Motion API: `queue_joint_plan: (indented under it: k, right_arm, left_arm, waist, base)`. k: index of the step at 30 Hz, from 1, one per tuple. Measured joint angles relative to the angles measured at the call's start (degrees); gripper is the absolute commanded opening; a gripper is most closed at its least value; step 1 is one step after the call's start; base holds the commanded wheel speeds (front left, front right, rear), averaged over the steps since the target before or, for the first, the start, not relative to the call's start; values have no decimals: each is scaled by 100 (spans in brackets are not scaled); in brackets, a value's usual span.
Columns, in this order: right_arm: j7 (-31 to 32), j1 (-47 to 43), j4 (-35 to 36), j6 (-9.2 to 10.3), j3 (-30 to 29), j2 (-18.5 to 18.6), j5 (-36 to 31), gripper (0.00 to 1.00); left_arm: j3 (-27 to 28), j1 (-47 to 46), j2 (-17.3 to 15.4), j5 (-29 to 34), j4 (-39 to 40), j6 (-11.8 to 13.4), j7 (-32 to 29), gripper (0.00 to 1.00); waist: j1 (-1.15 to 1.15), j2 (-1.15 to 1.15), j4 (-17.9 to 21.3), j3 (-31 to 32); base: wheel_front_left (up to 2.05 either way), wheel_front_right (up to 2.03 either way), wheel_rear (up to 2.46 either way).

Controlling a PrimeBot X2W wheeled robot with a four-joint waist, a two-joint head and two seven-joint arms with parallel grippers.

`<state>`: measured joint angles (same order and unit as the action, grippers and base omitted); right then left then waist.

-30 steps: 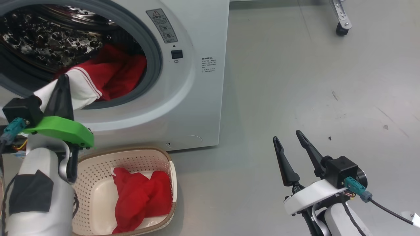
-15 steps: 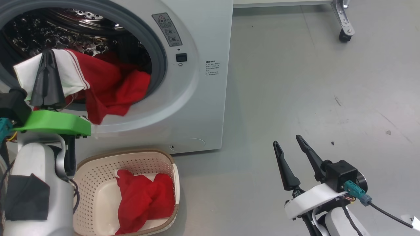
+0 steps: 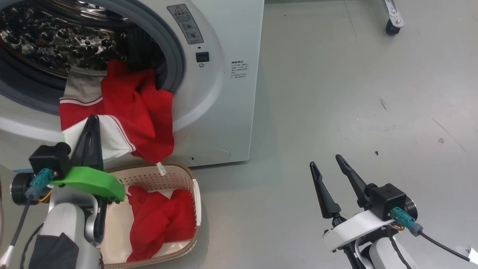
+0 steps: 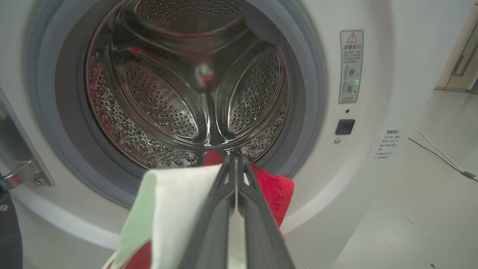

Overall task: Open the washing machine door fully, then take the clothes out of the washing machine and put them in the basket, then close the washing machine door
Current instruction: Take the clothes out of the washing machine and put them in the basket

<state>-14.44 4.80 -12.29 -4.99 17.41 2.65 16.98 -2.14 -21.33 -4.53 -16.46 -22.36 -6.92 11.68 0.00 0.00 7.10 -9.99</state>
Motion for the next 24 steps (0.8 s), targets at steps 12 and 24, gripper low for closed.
queue_joint_plan:
  k: [12, 24]
  right_arm:
    - [0, 77, 18, -18, 57, -1, 1, 100]
    - [0, 232, 75, -23, 152, -1, 4, 100]
  left_arm:
    - [-169, 472, 1, 38, -730, 15, -684, 0]
    - [-120, 512, -88, 40, -1406, 140, -1051, 0]
  waist:
    - [0, 0, 186, -309]
    - [0, 0, 403, -709]
  base:
    - [0, 0, 0]
    - [0, 0, 0]
